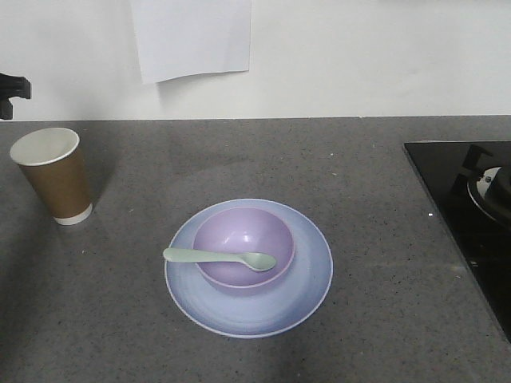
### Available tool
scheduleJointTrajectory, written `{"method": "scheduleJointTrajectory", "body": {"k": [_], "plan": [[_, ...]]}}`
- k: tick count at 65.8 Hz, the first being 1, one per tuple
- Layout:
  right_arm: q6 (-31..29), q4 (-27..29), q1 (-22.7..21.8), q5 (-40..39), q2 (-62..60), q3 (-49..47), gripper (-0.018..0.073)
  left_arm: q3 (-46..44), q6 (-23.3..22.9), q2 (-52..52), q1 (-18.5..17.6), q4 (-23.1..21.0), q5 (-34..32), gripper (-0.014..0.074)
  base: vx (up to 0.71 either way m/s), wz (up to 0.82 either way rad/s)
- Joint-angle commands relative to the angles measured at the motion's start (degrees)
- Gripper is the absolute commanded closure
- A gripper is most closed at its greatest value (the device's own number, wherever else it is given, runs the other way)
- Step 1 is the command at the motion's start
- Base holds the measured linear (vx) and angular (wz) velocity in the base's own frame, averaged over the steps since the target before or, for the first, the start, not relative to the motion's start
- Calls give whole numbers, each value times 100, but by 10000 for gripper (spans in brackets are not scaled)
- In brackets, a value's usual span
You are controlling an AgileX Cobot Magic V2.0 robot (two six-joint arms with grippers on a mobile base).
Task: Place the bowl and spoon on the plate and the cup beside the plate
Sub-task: 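Move the left gripper over the brown paper cup, then grasp the paper cup rim with the left gripper and slide it toward the plate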
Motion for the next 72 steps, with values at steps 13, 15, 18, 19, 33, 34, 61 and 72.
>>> {"method": "scheduleJointTrajectory", "body": {"k": [13, 15, 18, 19, 33, 34, 61, 72], "plan": [[-8, -63, -35, -362, -31, -133, 564, -152, 38, 144, 10, -106, -30, 199, 0, 0], [-8, -58, -35, -363, -31, -133, 564, -152, 38, 174, 10, -106, -22, 199, 0, 0], [-8, -58, -35, -363, -31, -133, 564, -152, 38, 197, 10, -106, -17, 199, 0, 0], [-8, -58, -35, -363, -31, -133, 564, -152, 38, 208, 10, -106, -17, 199, 0, 0], [-8, -53, -35, -363, -31, -133, 564, -134, 87, 416, 10, -123, 40, 199, 0, 0], [-8, -53, -35, -363, -31, -133, 564, -134, 112, 437, 10, -130, 55, 199, 0, 0], [-8, -52, -35, -326, -31, -133, 564, -134, 333, 713, 5, -509, 136, 359, 0, 0], [-8, -47, -35, -277, -16, -133, 564, -134, 339, 706, 0, -552, 169, 566, 0, 0]]}}
